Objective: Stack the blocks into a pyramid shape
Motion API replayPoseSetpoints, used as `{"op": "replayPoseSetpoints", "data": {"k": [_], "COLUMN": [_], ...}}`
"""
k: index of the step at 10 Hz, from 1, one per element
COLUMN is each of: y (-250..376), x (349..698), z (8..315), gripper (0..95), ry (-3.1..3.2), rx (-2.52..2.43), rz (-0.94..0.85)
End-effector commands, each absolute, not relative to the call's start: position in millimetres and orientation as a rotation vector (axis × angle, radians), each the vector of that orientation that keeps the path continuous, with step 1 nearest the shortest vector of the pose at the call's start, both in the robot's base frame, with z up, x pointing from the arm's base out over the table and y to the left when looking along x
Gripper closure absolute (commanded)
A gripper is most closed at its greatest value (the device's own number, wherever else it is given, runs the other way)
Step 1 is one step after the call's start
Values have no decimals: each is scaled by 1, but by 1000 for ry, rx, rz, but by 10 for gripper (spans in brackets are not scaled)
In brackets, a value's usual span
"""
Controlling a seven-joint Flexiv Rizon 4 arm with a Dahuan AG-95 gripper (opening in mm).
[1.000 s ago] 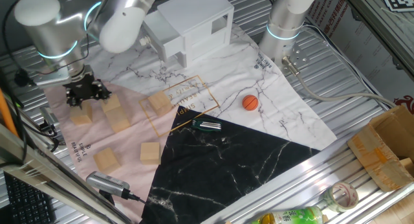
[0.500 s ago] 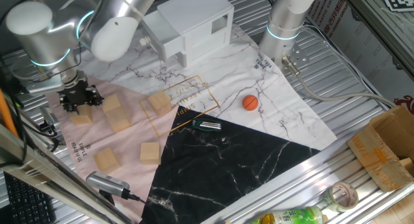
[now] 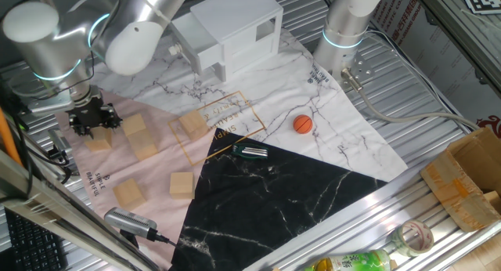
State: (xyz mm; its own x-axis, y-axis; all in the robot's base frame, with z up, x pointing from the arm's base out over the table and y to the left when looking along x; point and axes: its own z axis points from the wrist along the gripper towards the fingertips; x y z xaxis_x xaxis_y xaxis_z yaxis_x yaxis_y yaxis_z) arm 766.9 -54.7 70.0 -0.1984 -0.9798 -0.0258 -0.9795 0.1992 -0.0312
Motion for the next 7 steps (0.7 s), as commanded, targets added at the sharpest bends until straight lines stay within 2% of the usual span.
{"op": "replayPoseSetpoints", "data": {"k": [1, 7], "y": [-57, -62], "x": [766, 766], "z": [67, 60], "gripper": [190, 190], "ry": [2480, 2509], "rx": [-1856, -1812], "rz": [-5, -5]}}
